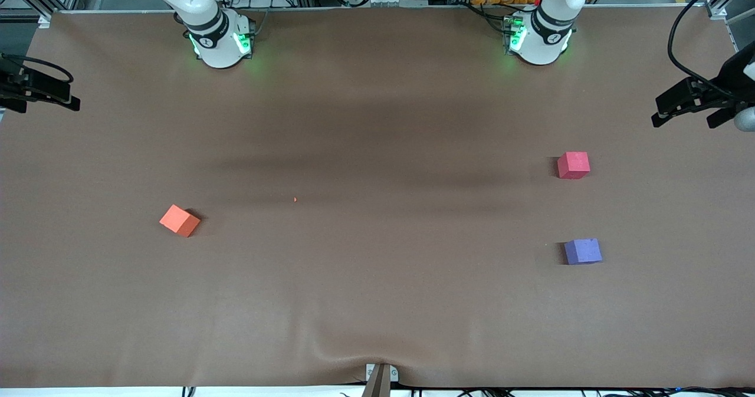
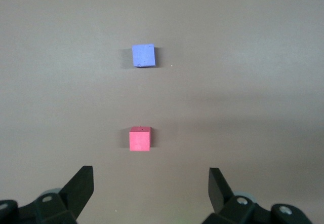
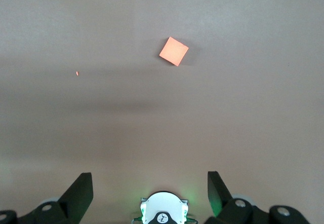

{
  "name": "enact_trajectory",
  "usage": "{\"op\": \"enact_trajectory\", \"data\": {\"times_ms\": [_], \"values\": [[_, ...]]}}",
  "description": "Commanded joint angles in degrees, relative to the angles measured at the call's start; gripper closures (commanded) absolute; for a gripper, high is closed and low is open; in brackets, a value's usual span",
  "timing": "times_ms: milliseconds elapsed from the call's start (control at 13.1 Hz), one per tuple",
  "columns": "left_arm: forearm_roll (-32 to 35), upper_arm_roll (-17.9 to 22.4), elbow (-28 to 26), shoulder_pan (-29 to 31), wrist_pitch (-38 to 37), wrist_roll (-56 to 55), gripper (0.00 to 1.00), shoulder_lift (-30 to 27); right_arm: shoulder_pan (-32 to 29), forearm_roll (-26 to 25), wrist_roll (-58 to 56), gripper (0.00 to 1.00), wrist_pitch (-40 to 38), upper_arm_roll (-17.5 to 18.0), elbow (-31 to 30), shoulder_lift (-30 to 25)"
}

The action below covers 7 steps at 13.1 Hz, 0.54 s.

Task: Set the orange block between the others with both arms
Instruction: 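Reach the right gripper down toward the orange cube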

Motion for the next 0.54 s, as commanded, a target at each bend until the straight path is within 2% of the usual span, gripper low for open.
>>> {"op": "enact_trajectory", "data": {"times_ms": [0, 306, 460], "values": [[1.7, -1.84, 1.27, -0.09, -2.93, 0.32, 0.0, -0.01, 0.62, -0.68, 0.33, 0.0, -0.6, -0.23, 0.23, -0.6], [2.67, -1.67, 3.55, 0.43, -2.95, 0.58, 0.0, 0.34, 0.62, -0.68, 0.42, 0.0, -0.51, -0.15, 0.23, -0.6], [2.41, -1.59, 1.72, 0.53, -3.39, 0.15, 0.0, 0.52, 0.62, -0.76, 0.33, 0.0, 0.19, -0.14, 0.23, -0.51]]}}
